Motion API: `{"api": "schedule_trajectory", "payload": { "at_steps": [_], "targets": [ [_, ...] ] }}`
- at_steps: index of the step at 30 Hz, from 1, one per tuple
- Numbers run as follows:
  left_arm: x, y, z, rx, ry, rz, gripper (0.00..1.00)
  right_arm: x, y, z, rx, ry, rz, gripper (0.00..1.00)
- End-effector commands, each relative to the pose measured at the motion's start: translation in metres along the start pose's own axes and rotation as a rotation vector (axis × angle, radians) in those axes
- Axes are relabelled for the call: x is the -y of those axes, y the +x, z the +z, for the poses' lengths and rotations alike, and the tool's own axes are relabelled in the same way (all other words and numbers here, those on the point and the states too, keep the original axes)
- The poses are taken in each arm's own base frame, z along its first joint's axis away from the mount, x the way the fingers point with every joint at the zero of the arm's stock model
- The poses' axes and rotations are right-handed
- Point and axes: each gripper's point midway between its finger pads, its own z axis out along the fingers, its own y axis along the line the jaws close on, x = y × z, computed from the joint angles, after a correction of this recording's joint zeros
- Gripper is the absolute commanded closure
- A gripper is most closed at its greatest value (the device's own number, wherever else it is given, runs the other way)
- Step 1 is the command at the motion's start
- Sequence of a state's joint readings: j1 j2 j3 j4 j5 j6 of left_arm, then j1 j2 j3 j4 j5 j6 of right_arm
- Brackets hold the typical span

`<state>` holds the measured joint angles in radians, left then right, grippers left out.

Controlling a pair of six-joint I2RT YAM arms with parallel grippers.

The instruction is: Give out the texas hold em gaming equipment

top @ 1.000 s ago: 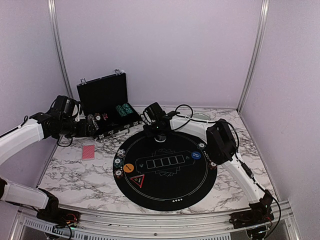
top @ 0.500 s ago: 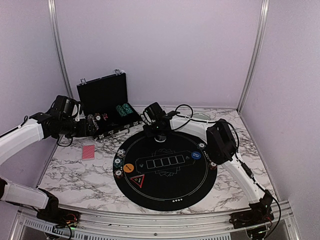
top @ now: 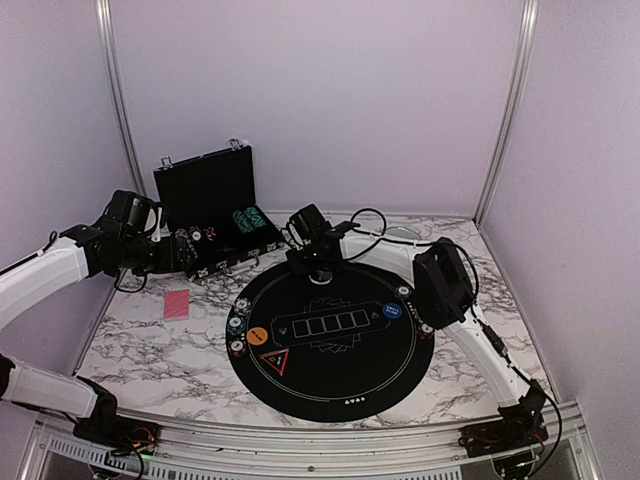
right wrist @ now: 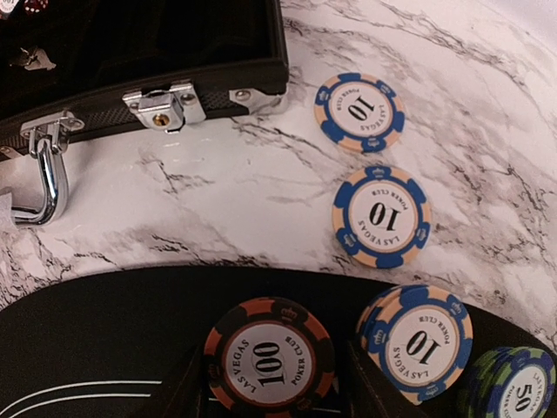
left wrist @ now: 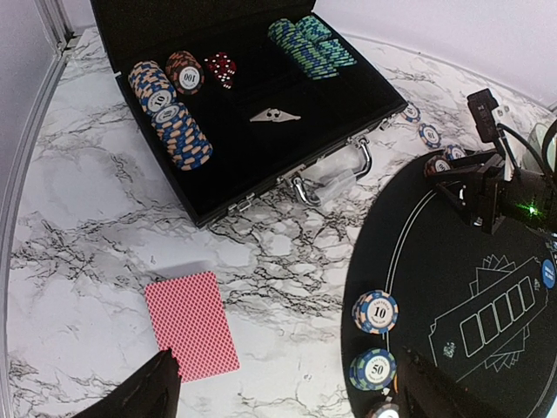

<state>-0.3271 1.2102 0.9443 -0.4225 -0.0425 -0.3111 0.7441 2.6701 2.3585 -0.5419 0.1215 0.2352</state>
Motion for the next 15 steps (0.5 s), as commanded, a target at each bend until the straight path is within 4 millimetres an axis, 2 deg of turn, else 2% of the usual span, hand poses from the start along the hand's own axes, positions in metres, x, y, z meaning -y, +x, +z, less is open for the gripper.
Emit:
{"api": "schedule_trajectory", "payload": {
  "at_steps": [1,15],
  "targets": [
    [-0.001,0.003,0.005,-0.007,0.004,-0.011,0.13,-0.003,-0.023,-0.028,0.033,0.007,0.001,0.51],
    [-0.001,0.003,0.006,-0.009,0.008,-0.015,0.13,-0.011,-0.030,-0.039,0.047,0.001,-0.009,0.50]
  ]
}}
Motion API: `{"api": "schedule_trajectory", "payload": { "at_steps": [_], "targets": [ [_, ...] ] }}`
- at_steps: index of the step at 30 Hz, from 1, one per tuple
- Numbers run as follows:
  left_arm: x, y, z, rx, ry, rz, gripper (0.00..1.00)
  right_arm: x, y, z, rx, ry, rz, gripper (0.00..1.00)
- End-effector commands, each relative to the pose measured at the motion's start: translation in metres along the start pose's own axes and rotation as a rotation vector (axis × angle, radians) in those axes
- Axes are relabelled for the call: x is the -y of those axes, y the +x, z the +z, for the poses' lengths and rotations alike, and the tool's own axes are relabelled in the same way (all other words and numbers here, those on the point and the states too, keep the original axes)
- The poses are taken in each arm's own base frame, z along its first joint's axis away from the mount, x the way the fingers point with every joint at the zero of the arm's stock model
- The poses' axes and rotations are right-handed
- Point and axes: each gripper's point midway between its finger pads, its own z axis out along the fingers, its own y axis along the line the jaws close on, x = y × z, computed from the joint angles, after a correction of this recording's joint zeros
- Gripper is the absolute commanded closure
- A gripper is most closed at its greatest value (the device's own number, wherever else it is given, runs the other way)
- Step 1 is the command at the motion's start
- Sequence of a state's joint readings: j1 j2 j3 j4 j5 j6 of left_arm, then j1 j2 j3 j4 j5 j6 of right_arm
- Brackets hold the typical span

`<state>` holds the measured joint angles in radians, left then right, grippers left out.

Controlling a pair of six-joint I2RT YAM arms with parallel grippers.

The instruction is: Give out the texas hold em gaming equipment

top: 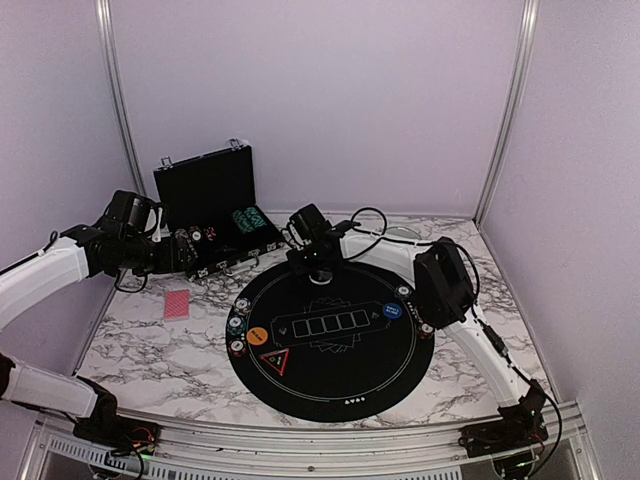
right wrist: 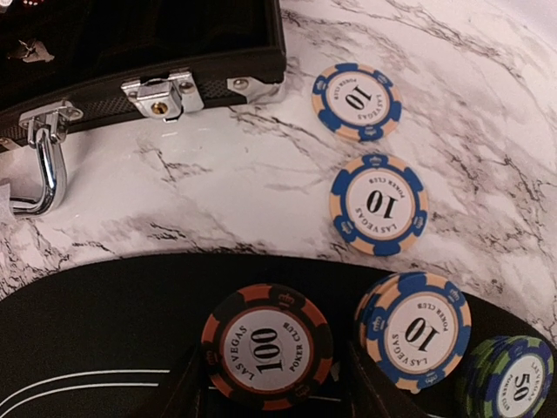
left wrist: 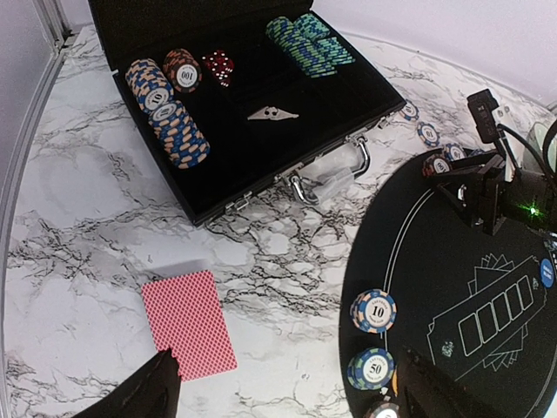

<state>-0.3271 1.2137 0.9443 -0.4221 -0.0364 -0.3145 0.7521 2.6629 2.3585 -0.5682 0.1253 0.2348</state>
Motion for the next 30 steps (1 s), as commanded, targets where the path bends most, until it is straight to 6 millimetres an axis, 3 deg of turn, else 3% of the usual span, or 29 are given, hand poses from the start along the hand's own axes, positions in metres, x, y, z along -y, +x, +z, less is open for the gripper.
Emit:
{"api": "schedule_trajectory", "payload": {
  "at_steps": [1,15,30],
  "targets": [
    [-0.002,0.002,0.005,-0.004,0.005,-0.013,0.13,-0.008,-0.033,-0.037,0.067,-0.001,0.000,0.50],
    [-0.001,0.004,0.006,-0.009,0.010,-0.014,0.13,-0.015,-0.038,-0.055,0.072,-0.006,0.004,0.49],
    [-0.001,0.007,0.008,-0.020,0.010,-0.013,0.12,-0.039,-0.042,-0.114,0.118,-0.046,-0.015,0.47]
  ]
}}
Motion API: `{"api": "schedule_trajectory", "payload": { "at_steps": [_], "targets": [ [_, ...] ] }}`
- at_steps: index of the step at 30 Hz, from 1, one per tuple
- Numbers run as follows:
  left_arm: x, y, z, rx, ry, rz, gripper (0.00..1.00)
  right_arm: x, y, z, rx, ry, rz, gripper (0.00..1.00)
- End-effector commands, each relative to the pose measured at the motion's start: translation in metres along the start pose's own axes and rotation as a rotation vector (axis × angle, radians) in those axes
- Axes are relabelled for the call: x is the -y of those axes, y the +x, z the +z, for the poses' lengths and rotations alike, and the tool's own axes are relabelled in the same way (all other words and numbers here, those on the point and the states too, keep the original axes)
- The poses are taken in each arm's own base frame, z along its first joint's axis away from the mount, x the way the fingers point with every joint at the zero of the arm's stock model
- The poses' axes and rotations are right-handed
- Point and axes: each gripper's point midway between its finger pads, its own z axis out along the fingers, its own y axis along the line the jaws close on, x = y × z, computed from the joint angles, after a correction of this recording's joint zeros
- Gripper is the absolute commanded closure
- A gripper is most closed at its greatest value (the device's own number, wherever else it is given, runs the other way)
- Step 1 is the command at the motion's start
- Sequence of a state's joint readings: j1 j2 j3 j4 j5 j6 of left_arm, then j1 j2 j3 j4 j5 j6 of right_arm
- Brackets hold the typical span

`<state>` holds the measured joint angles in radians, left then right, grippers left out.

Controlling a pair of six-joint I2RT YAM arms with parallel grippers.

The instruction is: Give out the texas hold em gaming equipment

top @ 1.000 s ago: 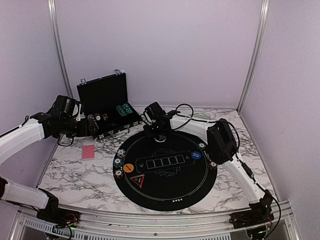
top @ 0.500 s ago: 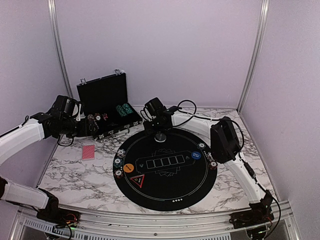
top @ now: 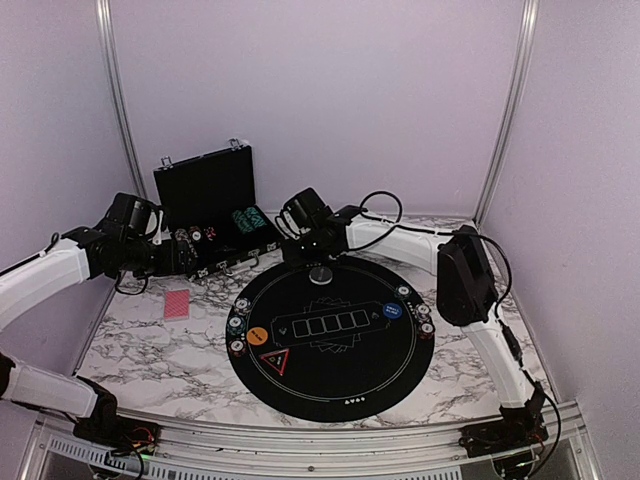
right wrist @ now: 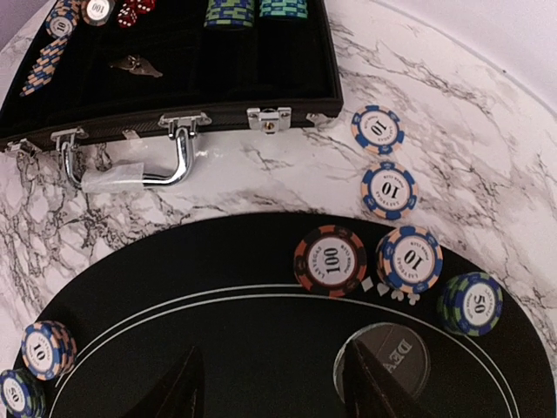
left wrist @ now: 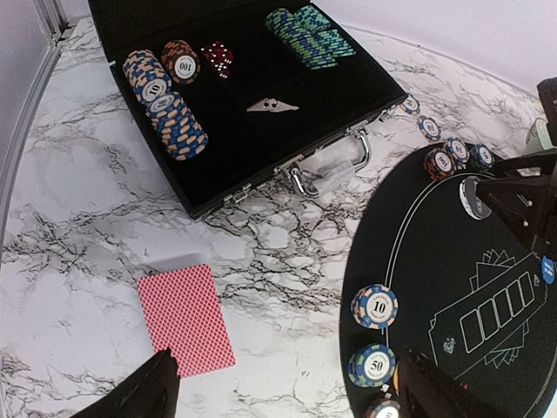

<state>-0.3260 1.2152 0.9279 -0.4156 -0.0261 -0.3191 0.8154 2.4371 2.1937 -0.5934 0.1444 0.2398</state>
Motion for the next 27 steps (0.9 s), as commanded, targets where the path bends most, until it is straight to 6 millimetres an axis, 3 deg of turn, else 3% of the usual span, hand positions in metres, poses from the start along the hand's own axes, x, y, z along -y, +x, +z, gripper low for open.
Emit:
{"api": "schedule_trajectory", "payload": {
  "at_steps": [1,15,27],
  "targets": [
    [0.000,0.001,0.005,-0.008,0.009,-0.013,0.12,-0.006,-0.025,-0.042,0.086,-0.014,0.022,0.47],
    [-0.002,0.017,0.011,-0.063,0.004,-0.094,0.11,0.002,-0.003,-0.095,0.116,-0.033,0.016,0.45],
    [-0.048,0.042,0.013,-0.134,-0.233,-0.121,0.07,0.012,0.022,-0.131,0.135,-0.059,0.006,0.43]
  ]
}}
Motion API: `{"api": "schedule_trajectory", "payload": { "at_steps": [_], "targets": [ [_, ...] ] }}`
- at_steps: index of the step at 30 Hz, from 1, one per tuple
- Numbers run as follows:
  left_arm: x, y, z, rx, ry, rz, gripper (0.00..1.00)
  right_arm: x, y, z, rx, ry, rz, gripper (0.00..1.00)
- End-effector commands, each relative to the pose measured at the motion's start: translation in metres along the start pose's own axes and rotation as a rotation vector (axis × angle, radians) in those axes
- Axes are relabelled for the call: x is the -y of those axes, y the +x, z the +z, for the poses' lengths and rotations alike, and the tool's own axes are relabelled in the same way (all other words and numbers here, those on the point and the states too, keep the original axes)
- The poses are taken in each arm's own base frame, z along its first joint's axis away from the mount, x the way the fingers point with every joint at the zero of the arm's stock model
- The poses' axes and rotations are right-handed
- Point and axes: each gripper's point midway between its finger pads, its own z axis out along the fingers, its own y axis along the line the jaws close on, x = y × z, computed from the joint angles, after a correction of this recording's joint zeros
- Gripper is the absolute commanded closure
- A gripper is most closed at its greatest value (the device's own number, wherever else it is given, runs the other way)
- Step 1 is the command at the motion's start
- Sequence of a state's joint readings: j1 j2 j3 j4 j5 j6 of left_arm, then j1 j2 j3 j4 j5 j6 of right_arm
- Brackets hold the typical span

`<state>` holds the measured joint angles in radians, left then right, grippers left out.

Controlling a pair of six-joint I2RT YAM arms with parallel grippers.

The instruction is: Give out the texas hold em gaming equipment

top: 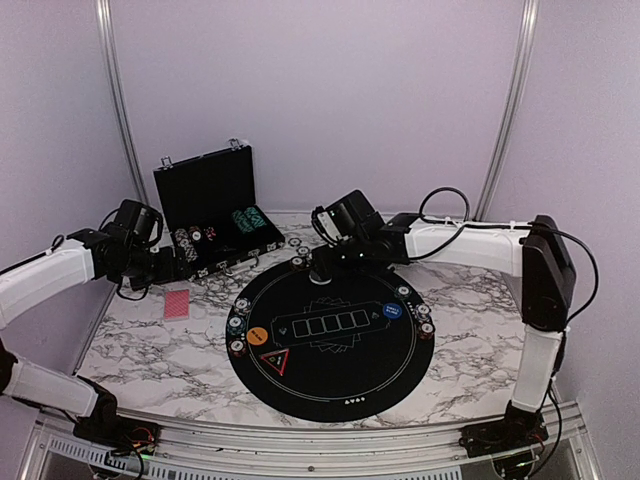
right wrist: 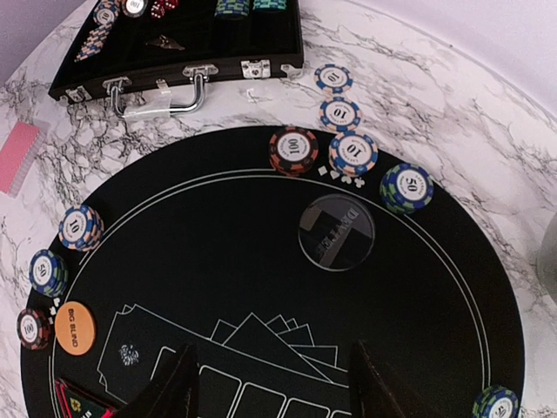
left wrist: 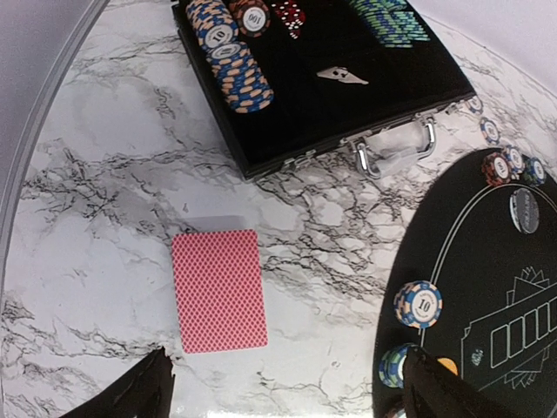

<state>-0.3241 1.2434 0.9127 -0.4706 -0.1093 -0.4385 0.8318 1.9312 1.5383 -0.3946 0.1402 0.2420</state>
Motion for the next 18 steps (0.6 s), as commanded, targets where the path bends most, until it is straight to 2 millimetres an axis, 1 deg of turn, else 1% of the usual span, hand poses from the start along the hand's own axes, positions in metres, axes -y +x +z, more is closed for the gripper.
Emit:
{"api": "schedule_trajectory", "payload": {
  "at_steps": [1,4,10,13,18],
  "targets": [
    [-0.030,0.022,0.011,-0.081,-0.129,-0.006,0.07,-0.003,-0.021,-0.030,0.091,-0.036,0.007,0.43],
    [-0.037,0.029,0.020,-0.116,-0.152,-0.006,0.06,0.000,-0.020,-0.041,0.105,-0.043,0.002,0.43],
    [-0.042,0.038,0.039,-0.201,-0.157,0.000,0.04,0.006,-0.018,-0.059,0.126,-0.070,0.003,0.39],
    [-0.044,0.038,0.047,-0.224,-0.165,-0.001,0.02,0.007,-0.017,-0.067,0.136,-0.080,-0.002,0.35],
    [-0.047,0.041,0.062,-0.277,-0.166,0.007,0.01,0.017,-0.018,-0.082,0.164,-0.077,0.003,0.33]
  ]
}}
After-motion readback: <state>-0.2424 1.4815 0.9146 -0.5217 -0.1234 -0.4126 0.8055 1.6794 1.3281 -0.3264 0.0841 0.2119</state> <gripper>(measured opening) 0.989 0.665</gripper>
